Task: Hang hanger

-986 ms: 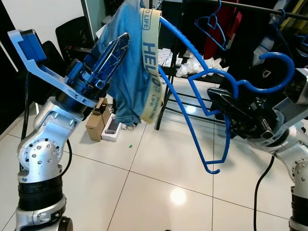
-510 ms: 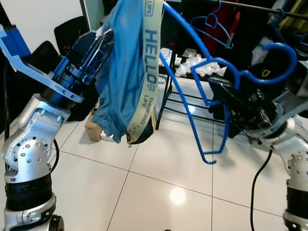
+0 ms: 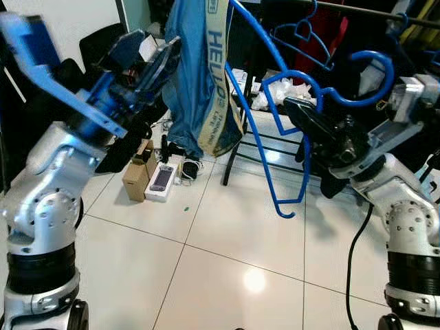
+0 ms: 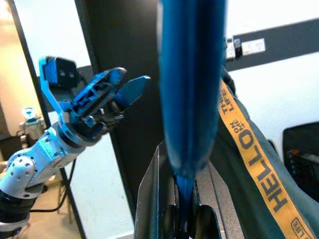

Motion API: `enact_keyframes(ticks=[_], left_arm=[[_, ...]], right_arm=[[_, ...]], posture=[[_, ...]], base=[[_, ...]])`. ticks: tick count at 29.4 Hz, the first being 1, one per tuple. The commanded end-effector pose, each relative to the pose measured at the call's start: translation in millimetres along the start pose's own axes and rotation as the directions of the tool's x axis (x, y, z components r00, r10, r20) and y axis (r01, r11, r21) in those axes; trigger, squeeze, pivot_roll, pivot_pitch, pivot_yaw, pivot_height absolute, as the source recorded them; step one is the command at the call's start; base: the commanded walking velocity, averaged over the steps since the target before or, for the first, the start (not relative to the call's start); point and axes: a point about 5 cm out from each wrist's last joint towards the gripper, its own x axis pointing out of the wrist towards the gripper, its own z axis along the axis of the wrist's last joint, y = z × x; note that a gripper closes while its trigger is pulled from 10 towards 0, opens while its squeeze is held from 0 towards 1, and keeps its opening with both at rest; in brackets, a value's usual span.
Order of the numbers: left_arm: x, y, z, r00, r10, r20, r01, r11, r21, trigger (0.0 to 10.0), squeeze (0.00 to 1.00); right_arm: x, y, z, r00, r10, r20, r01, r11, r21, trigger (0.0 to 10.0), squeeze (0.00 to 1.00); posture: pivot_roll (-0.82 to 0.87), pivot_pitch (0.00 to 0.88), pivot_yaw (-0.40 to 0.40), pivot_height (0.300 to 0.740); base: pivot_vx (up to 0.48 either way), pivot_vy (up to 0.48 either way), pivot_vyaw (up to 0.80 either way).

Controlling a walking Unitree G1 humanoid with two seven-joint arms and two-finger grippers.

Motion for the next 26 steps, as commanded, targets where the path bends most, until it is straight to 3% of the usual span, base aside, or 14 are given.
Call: enact_keyframes(ticks=[1, 5, 6, 10, 18, 26], left_arm=[[9.4, -7.1, -6, 0.998, 0.058, -0.016, -0.055, 0.987, 0.151, 10.0, 0.00], [14.7, -9.7, -6, 0.991, 0.135, 0.000, -0.129, 0.946, 0.299, 10.0, 0.00], [14.7, -9.7, -6, 0.991, 0.135, 0.000, -0.129, 0.946, 0.299, 10.0, 0.00], [17.7, -13.9, -9, 0.978, 0.209, 0.019, -0.194, 0.863, 0.466, 10.0, 0.00], [19.4, -17.5, -14, 0.969, 0.244, 0.030, -0.225, 0.827, 0.515, 10.0, 0.00], [21.9, -18.2, -18, 0.959, 0.279, 0.043, -0.268, 0.849, 0.455, 10.0, 0.00]], right_arm=[[5.4, 1.7, -6, 1.000, 0.003, -0.013, -0.003, 1.000, -0.011, 10.0, 0.00], [9.1, 1.6, -10, 1.000, 0.005, -0.018, -0.005, 1.000, -0.009, 10.0, 0.00], [9.1, 1.6, -10, 1.000, 0.005, -0.018, -0.005, 1.000, -0.009, 10.0, 0.00], [12.8, -1.5, -14, 1.000, -0.009, -0.024, 0.008, 1.000, -0.019, 10.0, 0.00], [15.0, -2.7, -16, 0.999, -0.018, -0.026, 0.018, 0.999, -0.027, 10.0, 0.00], [17.2, -5.7, -20, 0.998, -0.038, -0.044, 0.036, 0.998, -0.047, 10.0, 0.00]], posture=[[-0.01, 0.136, 0.002, 0.740], [-0.01, 0.135, 0.002, 0.740], [-0.01, 0.135, 0.002, 0.740], [-0.01, 0.134, 0.004, 0.740], [-0.01, 0.131, 0.002, 0.740], [-0.01, 0.127, 0.002, 0.740]], base=[[0.000, 0.000, 0.00], [0.000, 0.000, 0.00], [0.000, 0.000, 0.00], [0.000, 0.000, 0.00], [0.000, 0.000, 0.00], [0.000, 0.000, 0.00]])
